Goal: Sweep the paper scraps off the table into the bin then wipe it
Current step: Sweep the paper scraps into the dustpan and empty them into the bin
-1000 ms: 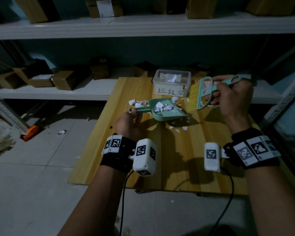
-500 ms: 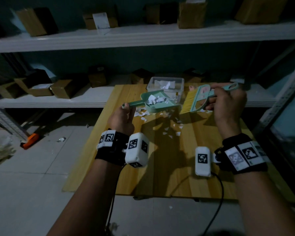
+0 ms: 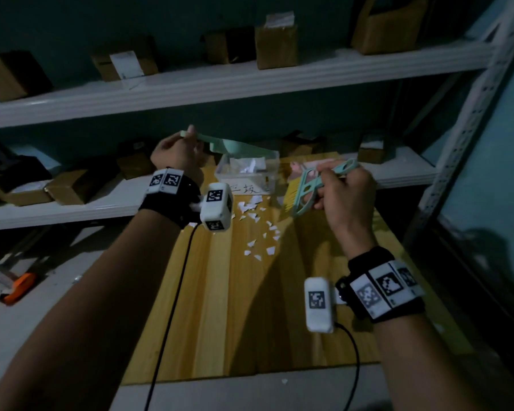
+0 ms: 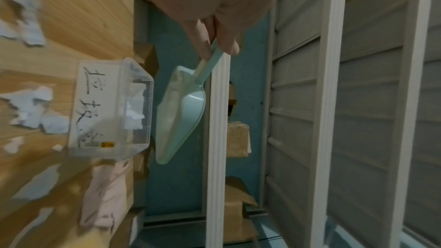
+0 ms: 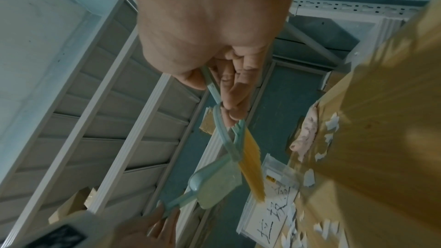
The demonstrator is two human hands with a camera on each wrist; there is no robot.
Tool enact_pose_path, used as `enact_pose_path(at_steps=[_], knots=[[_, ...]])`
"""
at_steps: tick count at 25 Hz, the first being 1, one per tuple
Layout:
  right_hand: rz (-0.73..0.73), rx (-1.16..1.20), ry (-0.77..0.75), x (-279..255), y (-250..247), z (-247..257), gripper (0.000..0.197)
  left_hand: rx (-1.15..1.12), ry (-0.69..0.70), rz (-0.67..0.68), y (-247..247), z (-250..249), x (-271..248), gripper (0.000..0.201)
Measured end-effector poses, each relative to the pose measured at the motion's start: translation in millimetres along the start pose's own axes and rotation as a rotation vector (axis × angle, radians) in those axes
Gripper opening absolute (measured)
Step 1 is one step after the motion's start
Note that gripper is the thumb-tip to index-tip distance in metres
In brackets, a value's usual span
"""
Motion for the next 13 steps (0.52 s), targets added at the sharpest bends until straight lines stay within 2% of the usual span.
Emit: enact_pose_path(at_steps=[5, 9, 13], knots=[[-0.002, 0.006, 0.013, 9, -13, -5, 0.015, 0.142, 0.069, -0.022, 25, -3, 2, 0.017], [-0.001, 0.003, 0.019, 15, -23, -9, 0.012, 0.231, 0.126, -0.005, 41, -4, -1, 0.020], [-0.015, -0.012, 0.046, 18, -32, -16, 0.013, 0.221, 0.182, 0.026, 52, -15, -10, 0.025]])
Point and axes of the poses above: each hand's wrist, its own x-axis towards the middle knuckle, its own y-axis out of the palm, z = x × y, the point moved 9 cm from there along x, towards the middle knuckle, and after that the axes turned 8 degrees about -y, right-handed, at the moved point
